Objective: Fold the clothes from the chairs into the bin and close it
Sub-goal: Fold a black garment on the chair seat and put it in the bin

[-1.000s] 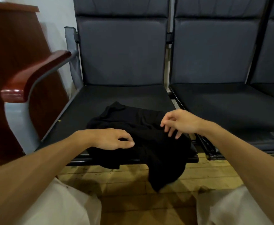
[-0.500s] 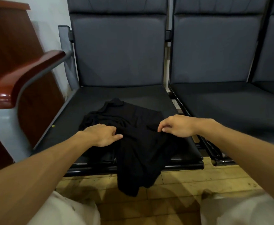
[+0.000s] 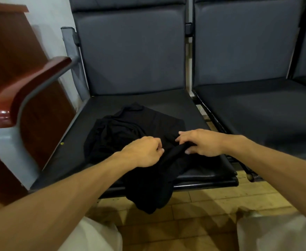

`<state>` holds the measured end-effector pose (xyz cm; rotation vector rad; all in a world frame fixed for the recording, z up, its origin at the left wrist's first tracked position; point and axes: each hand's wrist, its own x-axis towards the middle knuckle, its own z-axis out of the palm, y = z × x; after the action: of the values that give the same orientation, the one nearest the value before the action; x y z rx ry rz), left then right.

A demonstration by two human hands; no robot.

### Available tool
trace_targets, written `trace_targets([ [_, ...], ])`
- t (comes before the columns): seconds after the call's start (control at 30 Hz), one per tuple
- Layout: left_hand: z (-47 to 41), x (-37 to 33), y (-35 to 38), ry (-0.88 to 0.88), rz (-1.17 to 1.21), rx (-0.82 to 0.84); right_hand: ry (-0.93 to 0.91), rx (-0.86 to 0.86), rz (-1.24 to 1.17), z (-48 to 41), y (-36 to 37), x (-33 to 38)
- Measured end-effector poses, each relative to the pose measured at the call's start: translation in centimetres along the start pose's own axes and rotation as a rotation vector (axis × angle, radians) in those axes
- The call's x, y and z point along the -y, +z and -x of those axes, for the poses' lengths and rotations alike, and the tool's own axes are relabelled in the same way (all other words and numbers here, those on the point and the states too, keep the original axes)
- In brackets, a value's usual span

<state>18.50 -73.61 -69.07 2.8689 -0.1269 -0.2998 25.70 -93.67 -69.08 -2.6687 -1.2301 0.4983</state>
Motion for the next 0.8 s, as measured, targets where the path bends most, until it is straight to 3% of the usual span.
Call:
trace_targets([
  [0.17, 1.5, 0.2, -0.6, -0.024, 0.021, 0.203, -0.028, -0.342, -0.224, 0.3, -0.9, 0.6],
  [0.3, 2.9, 0.0, -0.6, 0.026, 0.166, 0.253, -0.006, -0.623, -0.441, 1.0, -2.2, 1.4],
  [0.4, 3.5, -0.2, -0.3, 0.112, 0.214, 0.266, 0.01, -0.722, -0.432, 1.8, -3.1, 2.1],
  [0.5, 3.1, 0.8, 0.4, 0.126, 0.172, 0.272, 0.074, -0.68, -0.283, 2.3, -3.5, 2.1],
  [0.63, 1.4, 3.7, 1.0, 0.032, -0.118, 0.207, 0.251, -0.45, 0.027, 2.4, -2.3, 0.5],
  [0.8, 0.6, 5.7, -0.3, -0.074, -0.092, -0.132, 0.21, -0.371, -0.043, 2.0, -1.3, 0.4],
])
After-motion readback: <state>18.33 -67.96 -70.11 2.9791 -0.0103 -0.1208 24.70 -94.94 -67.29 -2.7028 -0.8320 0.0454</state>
